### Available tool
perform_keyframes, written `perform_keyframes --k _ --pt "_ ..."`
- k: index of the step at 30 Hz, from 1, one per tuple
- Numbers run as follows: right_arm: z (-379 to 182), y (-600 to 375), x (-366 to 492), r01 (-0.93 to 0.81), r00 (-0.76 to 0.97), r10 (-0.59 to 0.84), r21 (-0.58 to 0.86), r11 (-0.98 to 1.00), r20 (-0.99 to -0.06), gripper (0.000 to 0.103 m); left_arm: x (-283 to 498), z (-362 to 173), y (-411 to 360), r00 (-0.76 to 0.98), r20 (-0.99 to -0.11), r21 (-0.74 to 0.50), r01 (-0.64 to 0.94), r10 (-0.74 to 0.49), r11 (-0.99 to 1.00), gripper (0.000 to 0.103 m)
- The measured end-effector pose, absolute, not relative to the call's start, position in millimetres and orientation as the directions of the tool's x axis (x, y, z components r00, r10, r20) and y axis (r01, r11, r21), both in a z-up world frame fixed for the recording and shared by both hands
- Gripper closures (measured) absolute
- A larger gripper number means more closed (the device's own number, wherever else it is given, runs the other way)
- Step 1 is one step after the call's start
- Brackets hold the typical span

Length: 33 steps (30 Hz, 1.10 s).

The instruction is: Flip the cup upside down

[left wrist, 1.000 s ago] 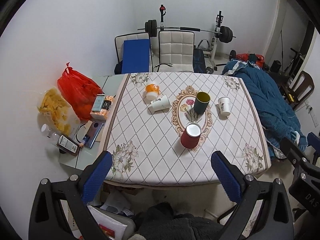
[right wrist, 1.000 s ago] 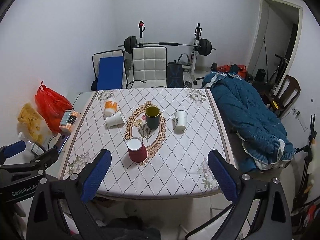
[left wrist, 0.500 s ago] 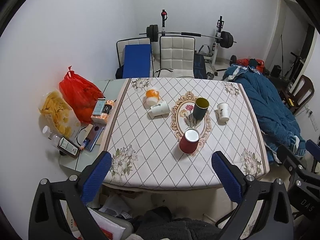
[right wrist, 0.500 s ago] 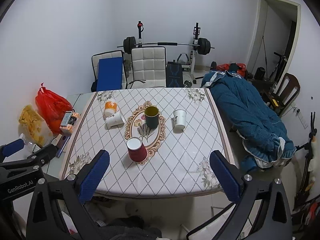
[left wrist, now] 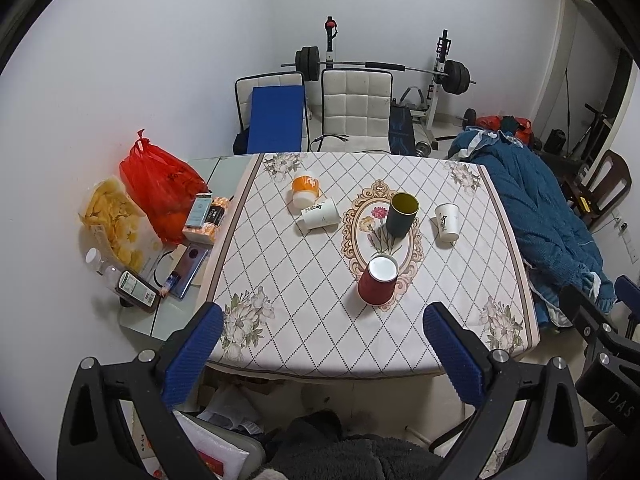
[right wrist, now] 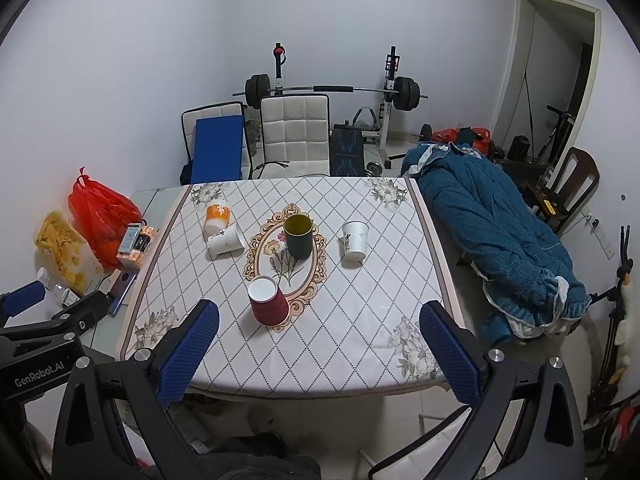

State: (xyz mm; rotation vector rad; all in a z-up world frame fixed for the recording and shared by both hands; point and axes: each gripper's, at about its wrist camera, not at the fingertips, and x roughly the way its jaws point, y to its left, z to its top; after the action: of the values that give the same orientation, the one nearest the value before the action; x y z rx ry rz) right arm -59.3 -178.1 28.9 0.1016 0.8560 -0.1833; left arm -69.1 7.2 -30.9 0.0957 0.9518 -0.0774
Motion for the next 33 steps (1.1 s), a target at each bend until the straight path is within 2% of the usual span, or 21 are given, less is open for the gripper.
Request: perform_keyframes --k 33 --pt "18 -183 -52 0.183 0.637 -0.098 0.025 0.983 -0.765 0.001 -70 -34 5 0.573 -0.819 0.059 0.093 -0.005 0.994 0.001"
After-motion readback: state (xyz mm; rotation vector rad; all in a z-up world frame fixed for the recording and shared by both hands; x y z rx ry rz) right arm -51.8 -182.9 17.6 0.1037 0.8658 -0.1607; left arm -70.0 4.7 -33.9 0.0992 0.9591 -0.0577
